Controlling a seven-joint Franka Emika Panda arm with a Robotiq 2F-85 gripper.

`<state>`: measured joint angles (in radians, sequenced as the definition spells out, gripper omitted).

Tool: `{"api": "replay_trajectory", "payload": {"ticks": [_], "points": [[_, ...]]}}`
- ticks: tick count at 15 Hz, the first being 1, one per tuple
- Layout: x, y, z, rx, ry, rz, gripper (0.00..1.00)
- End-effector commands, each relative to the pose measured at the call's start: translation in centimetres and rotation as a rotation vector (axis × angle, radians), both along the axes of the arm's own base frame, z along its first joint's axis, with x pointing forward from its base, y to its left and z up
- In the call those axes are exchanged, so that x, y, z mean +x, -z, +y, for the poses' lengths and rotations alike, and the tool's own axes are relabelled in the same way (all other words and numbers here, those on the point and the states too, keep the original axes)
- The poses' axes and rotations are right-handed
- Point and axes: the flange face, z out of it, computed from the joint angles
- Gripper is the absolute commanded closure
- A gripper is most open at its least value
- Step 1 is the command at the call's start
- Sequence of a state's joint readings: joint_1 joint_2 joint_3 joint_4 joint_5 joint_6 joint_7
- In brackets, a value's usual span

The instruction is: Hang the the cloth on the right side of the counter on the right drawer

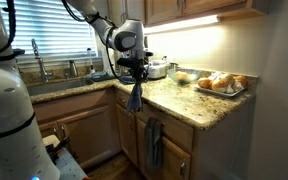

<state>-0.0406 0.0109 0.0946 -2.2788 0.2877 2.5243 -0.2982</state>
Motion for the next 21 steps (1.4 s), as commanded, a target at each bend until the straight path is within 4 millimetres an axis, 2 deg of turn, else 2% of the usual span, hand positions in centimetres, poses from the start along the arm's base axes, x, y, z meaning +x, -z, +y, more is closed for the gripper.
{"api": "replay_trajectory", "payload": {"ticks": [1, 7, 12, 16, 21], "points": [[0.0, -0.1, 0.0, -0.001, 0.001, 0.001, 0.95], [-2.9, -0.3, 2.0, 0.007, -0.045, 0.01, 0.95], [-6.6, 0.6, 3.7, -0.008, -0.086, 0.042, 0.95], [-9.0, 2.6, 4.5, -0.033, -0.11, 0.052, 0.95], [-9.8, 6.0, 5.2, -0.021, -0.095, 0.047, 0.95]]}}
